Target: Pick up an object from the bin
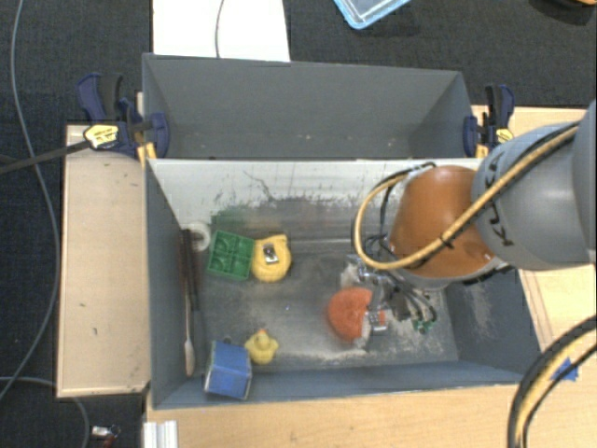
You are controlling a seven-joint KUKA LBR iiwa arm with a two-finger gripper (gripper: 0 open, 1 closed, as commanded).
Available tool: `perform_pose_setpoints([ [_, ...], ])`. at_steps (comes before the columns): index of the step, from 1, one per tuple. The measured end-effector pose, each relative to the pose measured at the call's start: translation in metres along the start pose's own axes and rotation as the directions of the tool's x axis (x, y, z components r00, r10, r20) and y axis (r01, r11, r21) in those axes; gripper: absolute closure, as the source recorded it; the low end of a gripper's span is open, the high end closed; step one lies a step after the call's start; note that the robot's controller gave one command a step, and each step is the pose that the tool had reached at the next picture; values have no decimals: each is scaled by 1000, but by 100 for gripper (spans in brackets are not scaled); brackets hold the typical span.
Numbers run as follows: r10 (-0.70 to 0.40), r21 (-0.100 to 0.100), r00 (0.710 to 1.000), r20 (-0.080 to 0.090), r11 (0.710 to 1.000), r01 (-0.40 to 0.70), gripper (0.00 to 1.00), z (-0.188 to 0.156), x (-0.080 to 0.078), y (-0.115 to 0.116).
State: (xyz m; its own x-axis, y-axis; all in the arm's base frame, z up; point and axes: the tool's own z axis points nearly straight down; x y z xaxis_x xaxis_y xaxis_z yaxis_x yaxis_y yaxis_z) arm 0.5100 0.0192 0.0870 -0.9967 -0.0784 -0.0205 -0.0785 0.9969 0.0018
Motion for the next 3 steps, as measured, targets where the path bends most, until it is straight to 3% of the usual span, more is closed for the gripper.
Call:
perform_pose_setpoints([
  [1,-5,0,1000,-6,1000,5,100,17,0,14],
  [2,-4,0,1000,-6,1000,4,100,17,0,14],
  [3,-6,0,1000,-8,1000,6,100,-46,-12,8],
])
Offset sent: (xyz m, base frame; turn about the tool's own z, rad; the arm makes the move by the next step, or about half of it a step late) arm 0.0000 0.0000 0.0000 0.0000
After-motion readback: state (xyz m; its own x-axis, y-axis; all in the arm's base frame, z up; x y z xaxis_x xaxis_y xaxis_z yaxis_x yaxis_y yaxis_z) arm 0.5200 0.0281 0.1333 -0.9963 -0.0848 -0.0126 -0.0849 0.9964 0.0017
